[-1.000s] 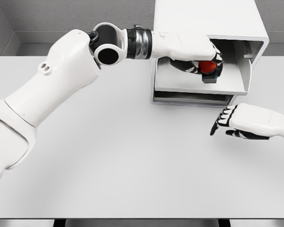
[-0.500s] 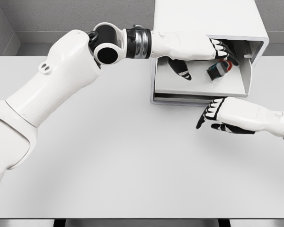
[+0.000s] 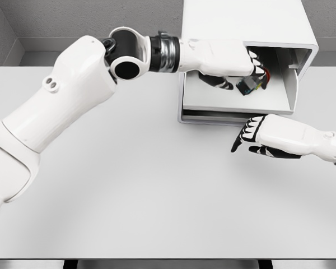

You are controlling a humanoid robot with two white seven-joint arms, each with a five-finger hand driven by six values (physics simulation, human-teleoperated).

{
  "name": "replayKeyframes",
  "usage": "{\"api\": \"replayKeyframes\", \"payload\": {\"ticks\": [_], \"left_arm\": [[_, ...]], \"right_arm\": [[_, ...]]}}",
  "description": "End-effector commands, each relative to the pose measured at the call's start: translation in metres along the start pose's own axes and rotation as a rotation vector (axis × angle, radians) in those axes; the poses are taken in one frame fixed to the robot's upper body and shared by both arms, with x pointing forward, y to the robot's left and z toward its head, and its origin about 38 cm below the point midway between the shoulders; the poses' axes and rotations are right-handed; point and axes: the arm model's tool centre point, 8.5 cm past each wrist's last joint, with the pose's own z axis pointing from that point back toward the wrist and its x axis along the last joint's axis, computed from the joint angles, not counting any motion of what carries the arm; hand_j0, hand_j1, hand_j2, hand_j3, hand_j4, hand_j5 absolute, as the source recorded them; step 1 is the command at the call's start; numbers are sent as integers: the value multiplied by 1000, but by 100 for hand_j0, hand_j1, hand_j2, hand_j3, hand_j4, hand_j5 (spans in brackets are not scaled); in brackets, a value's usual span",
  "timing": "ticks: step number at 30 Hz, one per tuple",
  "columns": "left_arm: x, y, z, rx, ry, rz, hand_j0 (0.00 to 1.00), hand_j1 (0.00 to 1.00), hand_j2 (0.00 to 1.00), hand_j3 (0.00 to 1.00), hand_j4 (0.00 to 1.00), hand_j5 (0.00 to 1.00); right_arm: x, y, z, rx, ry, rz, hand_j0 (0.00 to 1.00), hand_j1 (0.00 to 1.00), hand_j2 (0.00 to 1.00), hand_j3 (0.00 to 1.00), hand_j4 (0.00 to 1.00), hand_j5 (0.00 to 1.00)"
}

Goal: Slide open multi-storey tabletop storage cabinets and put open load switch and slide close multi-storey tabletop storage cabinets

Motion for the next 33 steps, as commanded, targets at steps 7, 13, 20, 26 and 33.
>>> {"api": "replayKeyframes", "payload": {"ticks": [7, 13, 20, 26, 33], "left_arm": [[46, 12, 28, 41, -98, -121, 66, 66, 66, 66, 66, 66], [49, 3, 89, 53, -64, -104, 67, 67, 67, 67, 67, 67], [5, -31, 217, 49, 211, 49, 68, 68, 68, 68, 68, 68], [-16, -77, 310, 60, 439, 223, 68, 68, 68, 68, 68, 68], [-16, -102, 337, 57, 515, 287, 100, 100, 100, 100, 100, 100]], "right_arm": [[0, -4, -12, -29, -12, 13, 58, 58, 58, 58, 58, 58], [-5, -3, -18, -45, -3, 13, 58, 58, 58, 58, 58, 58], [-10, -3, -23, -53, 6, 16, 58, 58, 58, 58, 58, 58], [-24, -4, -31, -71, 34, 15, 58, 58, 58, 58, 58, 58], [-36, -4, -38, -75, 56, 6, 58, 58, 58, 58, 58, 58]]}}
